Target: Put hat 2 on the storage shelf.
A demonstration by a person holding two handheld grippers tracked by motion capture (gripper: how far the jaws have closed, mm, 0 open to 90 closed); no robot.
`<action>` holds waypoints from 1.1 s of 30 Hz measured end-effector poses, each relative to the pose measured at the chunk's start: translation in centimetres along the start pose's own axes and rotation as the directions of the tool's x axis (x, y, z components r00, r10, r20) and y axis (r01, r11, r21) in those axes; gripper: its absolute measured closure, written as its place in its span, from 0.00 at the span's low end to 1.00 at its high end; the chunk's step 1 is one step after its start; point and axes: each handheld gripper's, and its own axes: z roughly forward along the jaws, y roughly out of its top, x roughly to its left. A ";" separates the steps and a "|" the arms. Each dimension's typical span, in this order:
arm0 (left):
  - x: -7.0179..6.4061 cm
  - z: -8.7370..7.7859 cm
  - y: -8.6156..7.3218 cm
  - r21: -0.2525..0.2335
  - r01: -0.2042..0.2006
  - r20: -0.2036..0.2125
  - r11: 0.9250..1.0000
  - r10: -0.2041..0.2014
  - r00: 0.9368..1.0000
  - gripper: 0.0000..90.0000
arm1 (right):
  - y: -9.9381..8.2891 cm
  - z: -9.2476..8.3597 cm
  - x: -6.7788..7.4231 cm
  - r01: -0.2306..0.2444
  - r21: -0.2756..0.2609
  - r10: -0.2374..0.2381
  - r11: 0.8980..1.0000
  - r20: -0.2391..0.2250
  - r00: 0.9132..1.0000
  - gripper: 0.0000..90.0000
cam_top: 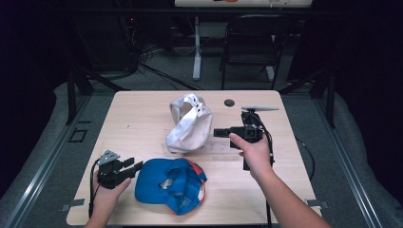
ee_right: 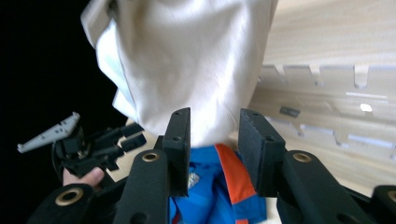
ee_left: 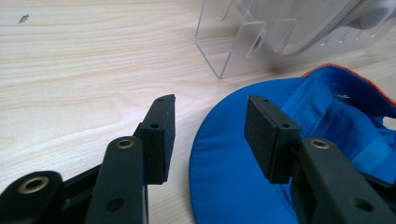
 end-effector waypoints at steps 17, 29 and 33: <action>-0.3 0.0 -0.3 0.015 -0.014 -0.005 1.000 0.015 1.000 0.60 | -7.6 2.2 -1.9 0.046 0.082 -0.045 0.996 -0.014 0.999 0.72; -0.2 -0.2 -1.2 0.038 -0.020 -0.022 0.999 0.021 1.000 0.61 | -11.6 4.1 -4.5 0.024 0.149 -0.016 0.988 -0.051 0.999 0.71; -0.1 -0.5 -1.5 0.041 -0.011 -0.026 0.999 0.013 1.000 0.61 | -12.6 5.1 -5.0 0.040 0.173 -0.029 0.984 -0.061 0.998 0.70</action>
